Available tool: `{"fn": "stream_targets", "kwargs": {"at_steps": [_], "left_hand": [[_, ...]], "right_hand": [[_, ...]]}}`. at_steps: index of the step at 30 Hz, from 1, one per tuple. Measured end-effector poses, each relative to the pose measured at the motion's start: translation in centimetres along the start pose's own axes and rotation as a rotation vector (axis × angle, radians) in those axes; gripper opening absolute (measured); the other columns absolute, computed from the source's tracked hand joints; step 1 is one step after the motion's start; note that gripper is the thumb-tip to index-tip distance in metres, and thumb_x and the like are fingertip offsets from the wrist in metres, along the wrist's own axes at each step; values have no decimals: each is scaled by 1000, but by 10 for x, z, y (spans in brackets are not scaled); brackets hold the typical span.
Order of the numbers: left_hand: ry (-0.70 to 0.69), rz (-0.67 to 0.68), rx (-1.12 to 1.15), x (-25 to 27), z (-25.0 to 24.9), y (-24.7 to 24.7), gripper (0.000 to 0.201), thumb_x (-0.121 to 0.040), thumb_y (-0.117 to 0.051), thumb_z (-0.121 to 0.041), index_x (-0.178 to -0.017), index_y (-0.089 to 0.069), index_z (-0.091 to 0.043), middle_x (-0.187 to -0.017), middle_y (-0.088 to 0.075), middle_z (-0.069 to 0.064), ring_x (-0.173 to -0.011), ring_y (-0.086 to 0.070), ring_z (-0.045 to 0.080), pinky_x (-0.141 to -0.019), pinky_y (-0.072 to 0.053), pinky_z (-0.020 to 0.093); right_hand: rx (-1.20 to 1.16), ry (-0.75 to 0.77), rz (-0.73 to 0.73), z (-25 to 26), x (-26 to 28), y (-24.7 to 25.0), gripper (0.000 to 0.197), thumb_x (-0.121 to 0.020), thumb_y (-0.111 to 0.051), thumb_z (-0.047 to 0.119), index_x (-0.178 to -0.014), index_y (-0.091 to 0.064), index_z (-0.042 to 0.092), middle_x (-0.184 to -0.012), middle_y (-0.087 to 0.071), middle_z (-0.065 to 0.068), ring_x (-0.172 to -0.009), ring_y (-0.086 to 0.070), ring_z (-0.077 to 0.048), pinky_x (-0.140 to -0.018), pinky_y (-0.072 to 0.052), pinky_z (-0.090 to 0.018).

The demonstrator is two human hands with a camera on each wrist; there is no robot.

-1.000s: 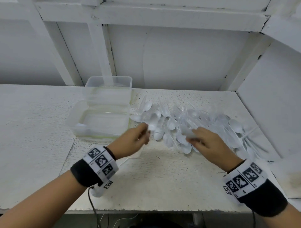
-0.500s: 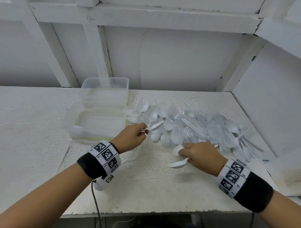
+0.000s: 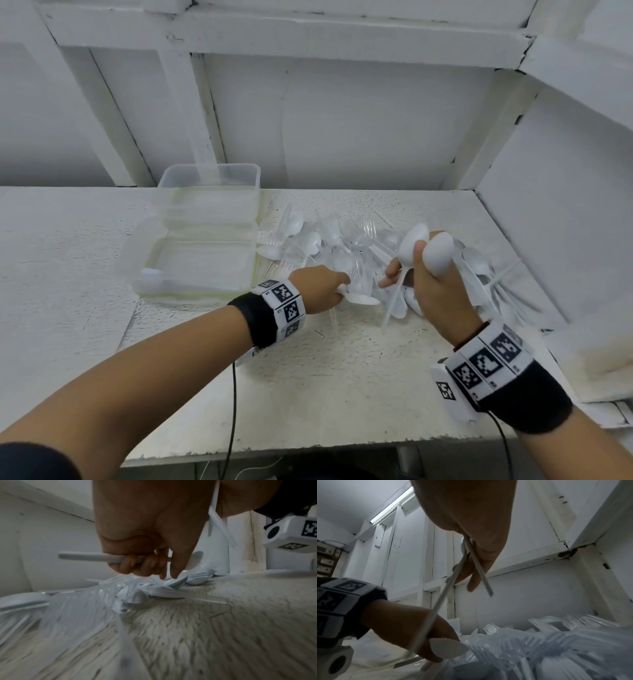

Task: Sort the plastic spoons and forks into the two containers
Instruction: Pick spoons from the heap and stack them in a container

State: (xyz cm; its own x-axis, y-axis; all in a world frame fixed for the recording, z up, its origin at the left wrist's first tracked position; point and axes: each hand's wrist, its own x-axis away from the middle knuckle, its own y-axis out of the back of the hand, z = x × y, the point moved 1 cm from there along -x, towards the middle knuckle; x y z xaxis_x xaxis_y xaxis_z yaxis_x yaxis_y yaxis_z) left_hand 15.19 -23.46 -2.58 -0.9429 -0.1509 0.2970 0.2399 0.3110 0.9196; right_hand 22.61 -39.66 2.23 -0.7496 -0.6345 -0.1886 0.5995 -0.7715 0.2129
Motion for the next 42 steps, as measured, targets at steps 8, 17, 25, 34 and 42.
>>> {"fn": "stream_targets", "kwargs": {"at_steps": [8, 17, 25, 34, 42], "left_hand": [[-26, -10, -192, -6, 5, -7, 31, -96, -43, -25, -123, -47, -10, -111, -56, 11, -98, -57, 27, -73, -42, 32], [-19, 48, -337, -13, 1, -8, 50, -89, -53, -35, -135, -44, -17, -121, -47, 11, -106, -54, 28, -74, -41, 33], [-127, 92, -214, -6, 3, 1, 52, -84, -64, -37, -129, -46, -18, -120, -42, 11, -102, -54, 29, -78, -44, 34], [-376, -267, 322, 25, 10, 30, 18, -94, -53, -16, -106, -59, -4, -99, -54, 7, -82, -44, 10, -74, -37, 12], [-31, -572, 1038, 49, 39, 52, 27, -102, -27, -32, -111, -44, -13, -90, -67, -2, -87, -63, 5, -81, -46, 27]], "right_hand": [[192, 56, 73, -15, 6, 5, 18, -97, -45, 14, -89, -44, 30, -68, -49, 18, -55, -37, -4, -52, -34, -22], [414, -25, 172, -26, 8, 4, 47, -90, -50, 1, -133, -47, 20, -114, -51, -2, -101, -50, -15, -76, -36, -4], [364, -18, 183, -29, 11, 9, 46, -89, -51, -3, -128, -50, 22, -105, -58, 3, -89, -53, 4, -75, -39, -4], [251, -52, 169, -29, 6, 14, 60, -97, -38, 3, -124, -32, 56, -79, -57, 3, -61, -48, -15, -61, -44, -25], [1222, 72, 660, -28, 2, -4, 26, -93, -49, 31, -116, -60, 26, -94, -69, 1, -73, -57, -14, -48, -27, -15]]}}
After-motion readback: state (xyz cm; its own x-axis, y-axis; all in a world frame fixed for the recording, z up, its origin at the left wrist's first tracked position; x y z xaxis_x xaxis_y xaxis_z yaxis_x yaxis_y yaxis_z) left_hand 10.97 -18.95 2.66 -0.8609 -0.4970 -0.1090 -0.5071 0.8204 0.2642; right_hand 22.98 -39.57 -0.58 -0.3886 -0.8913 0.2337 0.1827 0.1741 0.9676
